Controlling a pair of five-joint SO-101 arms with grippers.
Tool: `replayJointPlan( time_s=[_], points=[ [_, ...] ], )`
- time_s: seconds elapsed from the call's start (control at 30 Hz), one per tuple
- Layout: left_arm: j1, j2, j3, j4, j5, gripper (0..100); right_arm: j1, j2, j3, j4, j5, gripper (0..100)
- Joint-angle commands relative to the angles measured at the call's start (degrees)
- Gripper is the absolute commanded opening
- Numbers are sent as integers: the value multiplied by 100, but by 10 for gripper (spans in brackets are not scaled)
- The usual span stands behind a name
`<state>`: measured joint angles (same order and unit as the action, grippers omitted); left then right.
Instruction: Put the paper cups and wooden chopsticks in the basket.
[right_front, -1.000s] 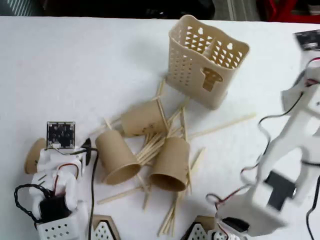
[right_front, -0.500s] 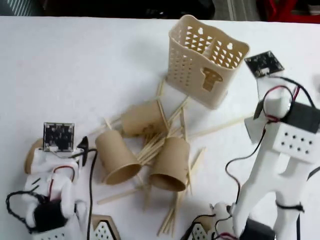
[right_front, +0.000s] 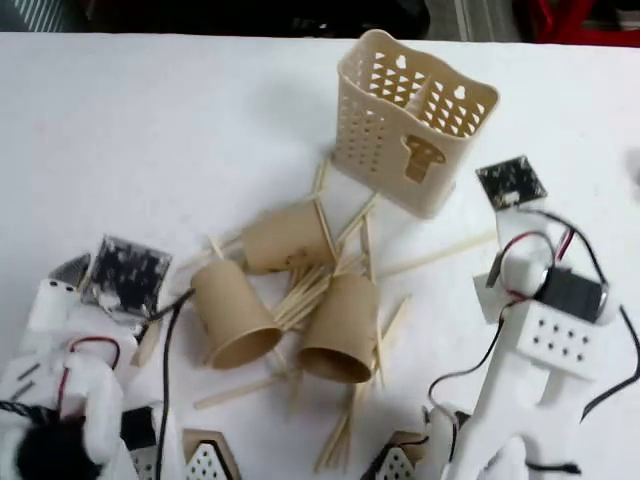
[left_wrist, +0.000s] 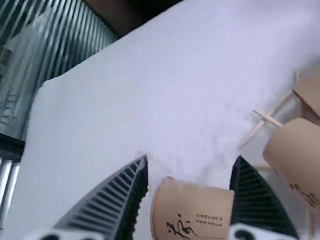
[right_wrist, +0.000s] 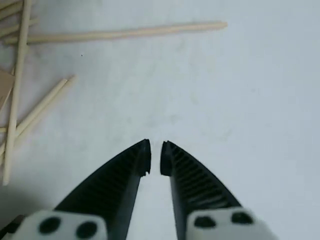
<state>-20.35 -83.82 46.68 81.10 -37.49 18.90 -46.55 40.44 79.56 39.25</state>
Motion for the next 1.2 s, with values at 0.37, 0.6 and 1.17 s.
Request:
replayJointPlan(
  time_s=[0.37,0.6,1.17],
  points=[
    [3213,1437,-765,1503,-35,318,31,-2870,3481,-2158,-738,20],
    [3503,1429,132,1090,-70,332,-330,-3864,4695,-2888,-1609,19],
    [3802,1429,1618,18,-378,291,-330,-5622,5653,-2264,-1618,21]
  ],
)
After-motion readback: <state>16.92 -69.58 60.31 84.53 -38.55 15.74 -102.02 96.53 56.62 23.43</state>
